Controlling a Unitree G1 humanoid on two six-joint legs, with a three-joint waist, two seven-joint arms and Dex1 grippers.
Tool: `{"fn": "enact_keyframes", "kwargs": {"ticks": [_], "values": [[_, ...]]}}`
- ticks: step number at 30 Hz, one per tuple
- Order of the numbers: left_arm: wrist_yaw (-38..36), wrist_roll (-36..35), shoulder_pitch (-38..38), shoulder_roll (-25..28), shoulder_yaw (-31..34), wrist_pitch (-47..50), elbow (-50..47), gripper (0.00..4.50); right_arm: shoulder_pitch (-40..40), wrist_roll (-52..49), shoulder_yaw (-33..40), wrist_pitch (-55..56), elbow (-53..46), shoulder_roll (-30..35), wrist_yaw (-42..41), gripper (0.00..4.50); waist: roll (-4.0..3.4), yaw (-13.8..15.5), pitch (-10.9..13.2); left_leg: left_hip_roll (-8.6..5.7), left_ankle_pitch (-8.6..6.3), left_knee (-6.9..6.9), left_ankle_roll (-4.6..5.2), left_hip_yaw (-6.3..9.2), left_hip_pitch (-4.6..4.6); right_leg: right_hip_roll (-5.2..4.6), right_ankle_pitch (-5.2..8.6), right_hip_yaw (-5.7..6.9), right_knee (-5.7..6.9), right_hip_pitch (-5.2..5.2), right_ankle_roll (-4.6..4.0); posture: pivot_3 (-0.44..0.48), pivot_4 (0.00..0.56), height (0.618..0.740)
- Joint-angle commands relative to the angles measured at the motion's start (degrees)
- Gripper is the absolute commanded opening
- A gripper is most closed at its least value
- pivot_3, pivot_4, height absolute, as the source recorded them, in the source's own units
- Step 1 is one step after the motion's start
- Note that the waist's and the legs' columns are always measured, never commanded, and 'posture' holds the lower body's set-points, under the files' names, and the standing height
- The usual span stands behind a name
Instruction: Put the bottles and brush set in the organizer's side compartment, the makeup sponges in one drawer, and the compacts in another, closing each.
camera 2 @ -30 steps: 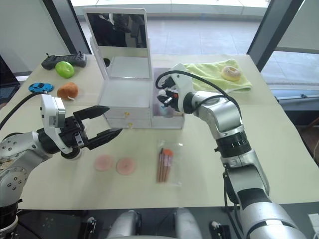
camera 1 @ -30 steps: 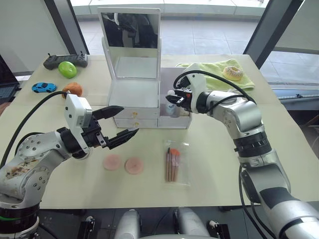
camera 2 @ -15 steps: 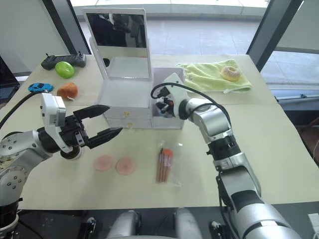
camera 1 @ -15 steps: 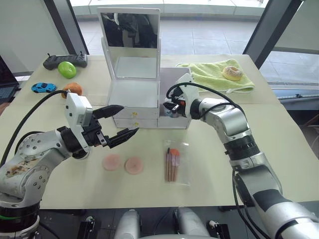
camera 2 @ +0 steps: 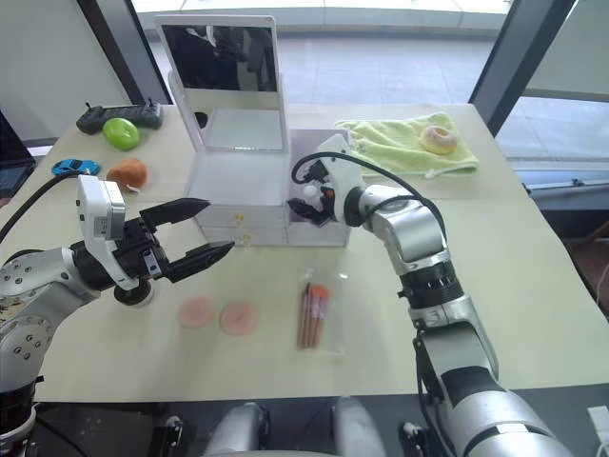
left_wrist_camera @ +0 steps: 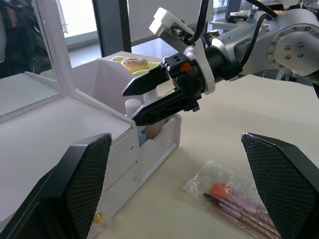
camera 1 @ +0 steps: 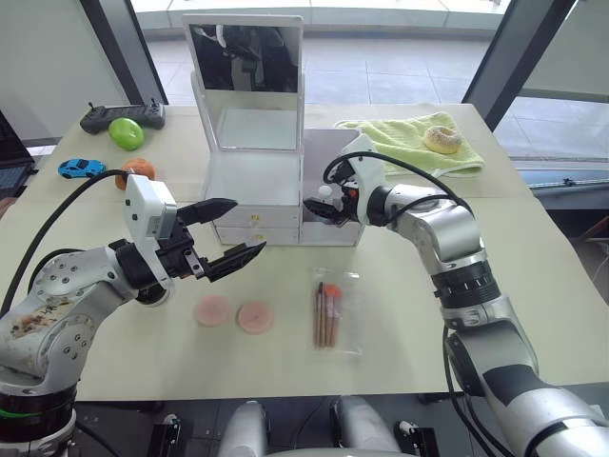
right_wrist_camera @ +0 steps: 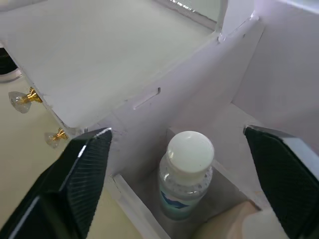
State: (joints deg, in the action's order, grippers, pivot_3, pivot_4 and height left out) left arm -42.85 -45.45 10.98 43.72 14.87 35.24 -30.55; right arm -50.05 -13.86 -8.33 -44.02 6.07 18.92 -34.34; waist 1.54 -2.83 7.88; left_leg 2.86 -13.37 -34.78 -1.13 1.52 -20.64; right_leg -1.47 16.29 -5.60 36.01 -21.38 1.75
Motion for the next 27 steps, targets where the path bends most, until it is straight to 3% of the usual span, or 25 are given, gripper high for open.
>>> {"fn": "enact_keyframes", "kwargs": {"ticks": [1, 7, 11, 14, 17, 22, 27], "values": [[-0.4, -0.7, 1.2, 0.1, 0.7, -0.5, -0.4, 4.5, -1.2, -3.0, 2.6, -2.4, -8.1, 2.0, -2.0, 4.49, -0.01, 0.0, 0.0, 0.0, 0.0, 0.0, 0.0, 0.0, 0.0, 0.0, 0.0, 0.0, 0.0, 0.0, 0.0, 0.0, 0.15, 0.74], [-2.6, -0.7, 0.6, 1.2, 2.3, -0.7, 1.7, 4.5, 0.6, -9.6, 9.2, -9.1, -19.0, 8.0, -4.1, 4.49, -0.01, 0.4, 0.0, -0.02, 0.0, -0.04, 0.0, 0.0, -0.04, -0.05, 0.01, 0.03, -0.05, 0.03, 0.01, 0.0, 0.15, 0.74], [-7.5, 3.2, -3.8, 5.4, 7.3, -3.5, 8.8, 4.5, 8.1, -15.7, 18.1, -13.9, -26.9, 15.1, -6.1, 4.49, 0.01, 0.3, 0.0, -0.01, 0.0, 0.0, 0.0, 0.01, -0.02, -0.04, 0.03, 0.04, -0.11, 0.04, 0.03, 0.0, 0.15, 0.74], [-12.9, 7.9, -8.6, 10.3, 13.5, -7.9, 20.9, 4.5, 23.4, -18.7, 30.0, -14.4, -32.1, 23.6, -11.5, 4.49, 0.01, 0.7, 0.0, 0.0, 0.0, 0.08, 0.0, 0.02, -0.01, -0.04, 0.27, 0.09, -0.16, 0.04, 0.23, 0.0, 0.15, 0.74], [-16.5, 12.9, -12.0, 14.1, 17.1, -14.1, 32.9, 4.5, 38.5, -19.5, 41.2, -10.9, -33.2, 28.0, -17.3, 4.49, -0.06, 0.5, 0.1, 0.0, -0.01, 0.11, 0.0, -0.09, 0.03, -0.11, 0.45, 0.07, -0.21, 0.01, 0.06, 0.0, 0.15, 0.74], [-19.0, 18.8, -13.7, 17.8, 19.7, -22.2, 49.9, 4.5, 56.8, -17.3, 54.7, -3.2, -29.8, 28.2, -23.5, 4.49, -0.02, 0.3, 0.1, 0.04, -0.02, 0.21, -0.02, -0.21, 0.29, -0.22, 0.56, 0.02, -0.21, 0.12, -0.1, 0.0, 0.15, 0.74], [-16.5, 22.8, -11.0, 19.4, 20.7, -29.7, 65.5, 4.5, 67.7, -15.2, 63.6, 7.0, -20.8, 26.2, -26.0, 4.49, 0.21, 0.4, 0.0, -0.02, -0.02, 0.5, -0.03, -0.4, 0.35, -0.49, 0.59, 0.05, -0.24, -0.37, -0.12, 0.0, 0.15, 0.74]]}}
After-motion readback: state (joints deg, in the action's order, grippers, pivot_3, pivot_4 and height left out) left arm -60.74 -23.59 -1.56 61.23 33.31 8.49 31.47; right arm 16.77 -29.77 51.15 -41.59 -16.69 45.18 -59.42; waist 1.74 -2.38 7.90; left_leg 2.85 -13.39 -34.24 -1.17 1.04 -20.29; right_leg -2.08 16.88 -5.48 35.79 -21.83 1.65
